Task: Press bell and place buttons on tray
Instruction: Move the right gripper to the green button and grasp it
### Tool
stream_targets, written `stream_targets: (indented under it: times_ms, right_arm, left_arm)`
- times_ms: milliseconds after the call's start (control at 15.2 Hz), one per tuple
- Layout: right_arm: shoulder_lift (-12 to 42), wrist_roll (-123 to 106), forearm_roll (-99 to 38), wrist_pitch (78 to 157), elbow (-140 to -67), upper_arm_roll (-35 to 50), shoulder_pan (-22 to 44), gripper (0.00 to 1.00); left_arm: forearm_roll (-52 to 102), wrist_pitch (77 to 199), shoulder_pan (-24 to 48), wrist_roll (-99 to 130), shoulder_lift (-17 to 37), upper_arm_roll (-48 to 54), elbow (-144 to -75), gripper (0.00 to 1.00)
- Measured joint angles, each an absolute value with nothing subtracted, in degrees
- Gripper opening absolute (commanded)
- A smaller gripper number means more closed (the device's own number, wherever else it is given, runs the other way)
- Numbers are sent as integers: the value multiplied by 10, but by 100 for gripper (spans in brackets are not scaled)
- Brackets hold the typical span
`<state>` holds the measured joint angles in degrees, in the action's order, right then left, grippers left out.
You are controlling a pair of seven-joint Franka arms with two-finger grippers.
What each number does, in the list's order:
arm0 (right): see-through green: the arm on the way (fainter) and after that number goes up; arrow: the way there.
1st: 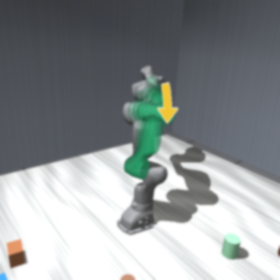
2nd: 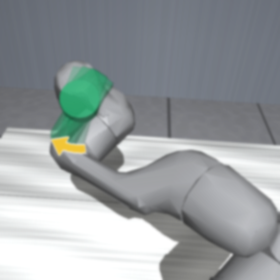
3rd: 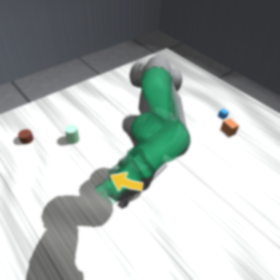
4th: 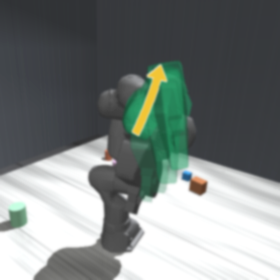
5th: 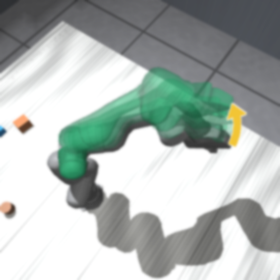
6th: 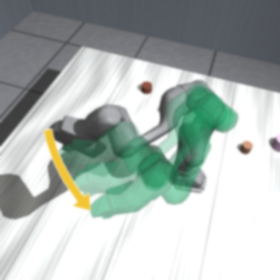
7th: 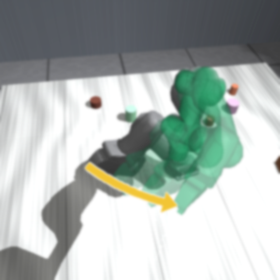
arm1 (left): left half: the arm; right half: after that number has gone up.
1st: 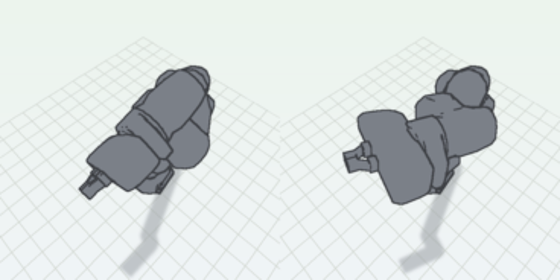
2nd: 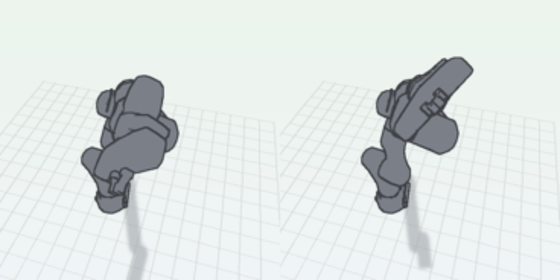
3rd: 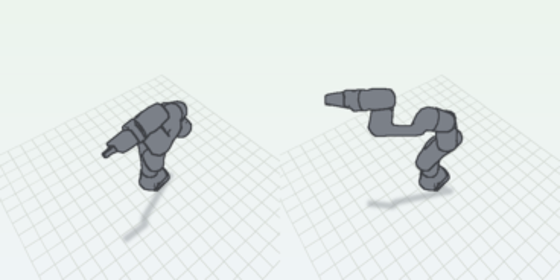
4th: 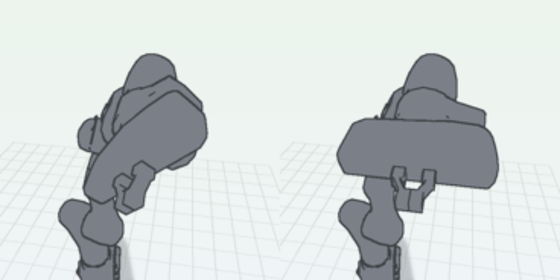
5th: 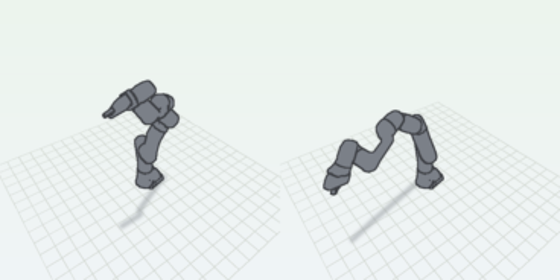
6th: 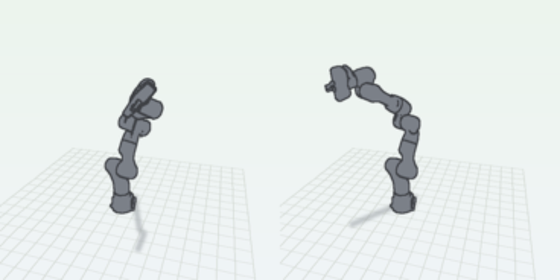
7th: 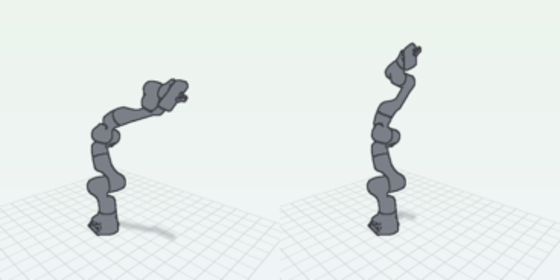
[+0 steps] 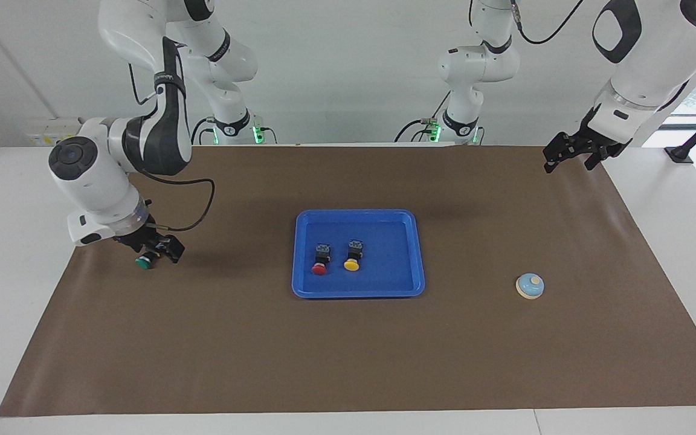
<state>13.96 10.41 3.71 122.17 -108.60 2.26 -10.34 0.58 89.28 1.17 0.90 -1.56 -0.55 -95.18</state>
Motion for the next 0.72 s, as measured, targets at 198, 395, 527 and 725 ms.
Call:
stream_targets:
  times_ms: [198,395,527,725]
  right_arm:
    - [117,92,37,1325,-1178,23,-132,100]
    - [100,82,37,1390,-1244,23,-147,100]
    - [92,78,37,1410,-1270,23,-151,100]
    - [85,75,37,1423,-1286,23,-155,100]
  left_arm:
    - [6,893,12,9,-16,-6,-952,100]
    - [6,893,12,9,-16,-6,-952,100]
    - [6,893,12,9,-16,-6,-952,100]
    - [6,893,12,9,-16,-6,-952,100]
